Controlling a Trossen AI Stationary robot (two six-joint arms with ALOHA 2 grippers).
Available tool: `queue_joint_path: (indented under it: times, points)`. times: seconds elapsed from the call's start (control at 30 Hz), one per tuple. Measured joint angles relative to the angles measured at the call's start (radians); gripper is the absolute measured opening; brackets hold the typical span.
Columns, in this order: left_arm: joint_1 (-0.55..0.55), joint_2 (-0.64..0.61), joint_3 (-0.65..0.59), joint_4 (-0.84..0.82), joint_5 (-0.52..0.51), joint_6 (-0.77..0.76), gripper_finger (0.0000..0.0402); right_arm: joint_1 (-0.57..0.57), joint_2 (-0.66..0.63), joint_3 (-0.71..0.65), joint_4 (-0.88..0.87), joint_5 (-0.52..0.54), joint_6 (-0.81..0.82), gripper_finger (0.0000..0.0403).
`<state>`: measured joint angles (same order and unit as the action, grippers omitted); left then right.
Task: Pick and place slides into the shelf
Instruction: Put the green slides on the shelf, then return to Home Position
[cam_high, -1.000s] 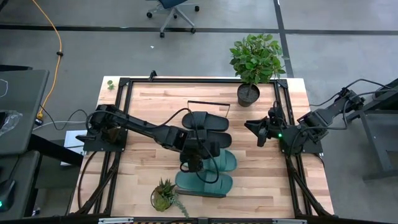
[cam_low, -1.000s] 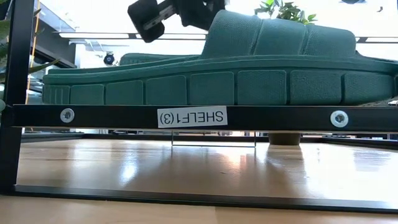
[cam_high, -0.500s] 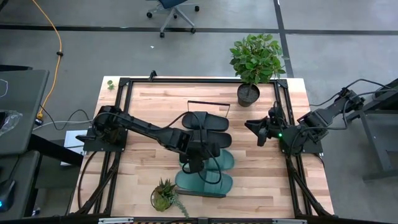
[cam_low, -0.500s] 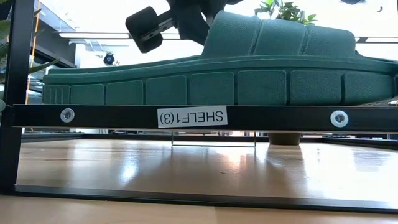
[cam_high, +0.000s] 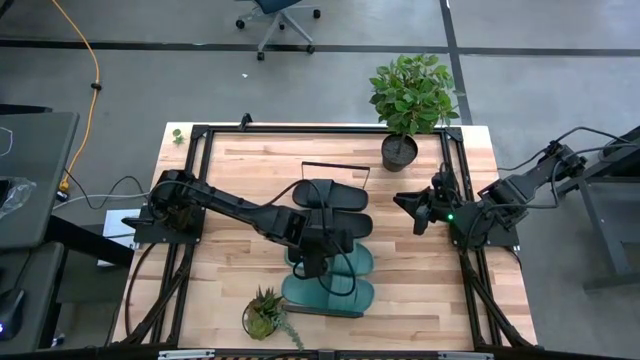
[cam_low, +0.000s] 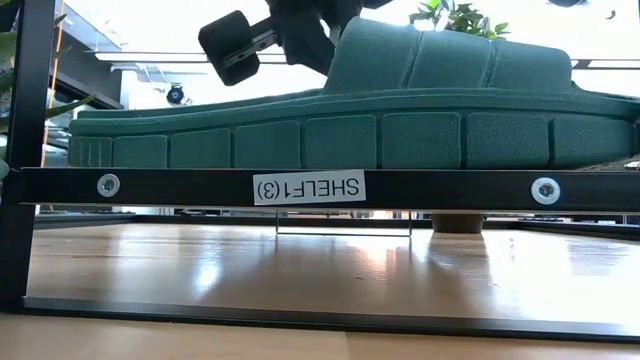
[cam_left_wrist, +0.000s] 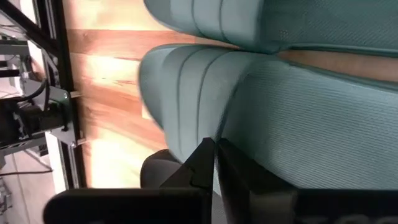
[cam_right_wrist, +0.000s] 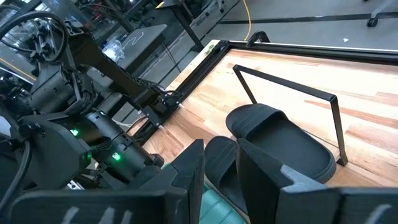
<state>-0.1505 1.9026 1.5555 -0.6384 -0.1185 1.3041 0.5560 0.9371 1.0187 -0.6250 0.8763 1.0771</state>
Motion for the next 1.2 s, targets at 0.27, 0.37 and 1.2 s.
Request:
queue_joint_path:
  times: [0.27,0.37,1.2]
  points:
    - [0.000,-0.001,0.000,-0.006,0.037,-0.003,0.0042,0.000,0.000,0.000,0.000,0.007,0.000,0.0084]
    - [0.000,-0.001,0.000,-0.011,0.039,-0.004,0.0054,0.000,0.000,0.000,0.000,0.007,0.000,0.0084]
    - [0.065,-0.340,0.004,-0.085,-0.140,-0.534,0.0032,0.010,0.020,-0.382,0.433,-0.147,0.311,0.0084]
